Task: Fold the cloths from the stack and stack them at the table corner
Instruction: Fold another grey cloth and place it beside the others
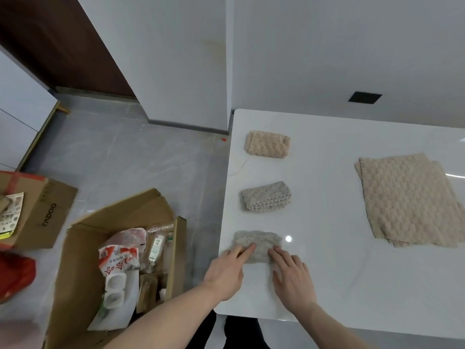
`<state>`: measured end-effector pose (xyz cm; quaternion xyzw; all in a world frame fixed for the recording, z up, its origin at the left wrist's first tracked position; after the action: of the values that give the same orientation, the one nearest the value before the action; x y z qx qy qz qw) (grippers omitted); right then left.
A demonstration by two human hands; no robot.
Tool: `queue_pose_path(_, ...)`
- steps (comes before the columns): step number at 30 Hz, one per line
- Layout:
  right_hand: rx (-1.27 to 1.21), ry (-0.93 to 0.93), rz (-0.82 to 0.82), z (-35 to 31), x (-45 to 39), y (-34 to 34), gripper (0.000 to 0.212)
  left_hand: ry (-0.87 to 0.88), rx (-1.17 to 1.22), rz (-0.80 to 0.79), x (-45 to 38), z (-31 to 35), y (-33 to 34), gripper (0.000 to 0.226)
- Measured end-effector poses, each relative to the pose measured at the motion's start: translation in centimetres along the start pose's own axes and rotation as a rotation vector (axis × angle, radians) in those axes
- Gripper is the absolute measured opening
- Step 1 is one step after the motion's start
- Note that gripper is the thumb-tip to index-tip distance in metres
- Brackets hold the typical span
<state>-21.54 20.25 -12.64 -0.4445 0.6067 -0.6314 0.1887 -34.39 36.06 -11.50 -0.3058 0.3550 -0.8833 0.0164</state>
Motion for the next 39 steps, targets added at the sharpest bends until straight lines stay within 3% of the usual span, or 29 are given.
queue_pose_path(4, 0.065, 0.047, -0.139, -0.5, 0.7, 0.6, 0.08, -0.06, 0.033, -0.083, -0.5, 0.1, -0.3, 0.088)
queue_pose_path(7, 0.077, 0.035, -0.152, -1.1, -0.3, -1.1, 0.073, -0.075, 0.01, -0.153, -0.5, 0.6, -1.0, 0.095)
queue_pose_path(10, 0.04, 0.036, -0.056, -1.5, -1.2, -3.4, 0.055, -0.062, -0.022, -0.078, 0.3, 1.4, -2.3, 0.085)
queue_pose_path(16, -0.041, 0.083, 0.066, -2.1, -0.9, -4.7, 0.05, -0.04, -0.046, 0.03, 1.4, 2.2, -4.2, 0.072)
queue_pose_path(30, -0.212, 0.122, 0.059, -3.4, 1.4, -7.1, 0.056, -0.02, 0.025, 0.017, 2.5, 3.4, -5.3, 0.055)
queue_pose_path(39, -0.331, 0.104, 0.07, -2.3, 3.0, -8.8, 0.058, -0.028, 0.1, 0.128, 4.2, 5.2, -5.8, 0.054)
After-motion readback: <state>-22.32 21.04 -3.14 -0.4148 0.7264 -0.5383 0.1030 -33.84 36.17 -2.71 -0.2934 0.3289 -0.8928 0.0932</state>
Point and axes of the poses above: each hand's wrist, its own x-axis away from the middle knuckle, its own y-axis out of the palm, z = x × y, the point moved 4 cm from there along -x, towards the middle knuckle, and after that the axes turned 11 degrees about x, right-handed, at the moved point
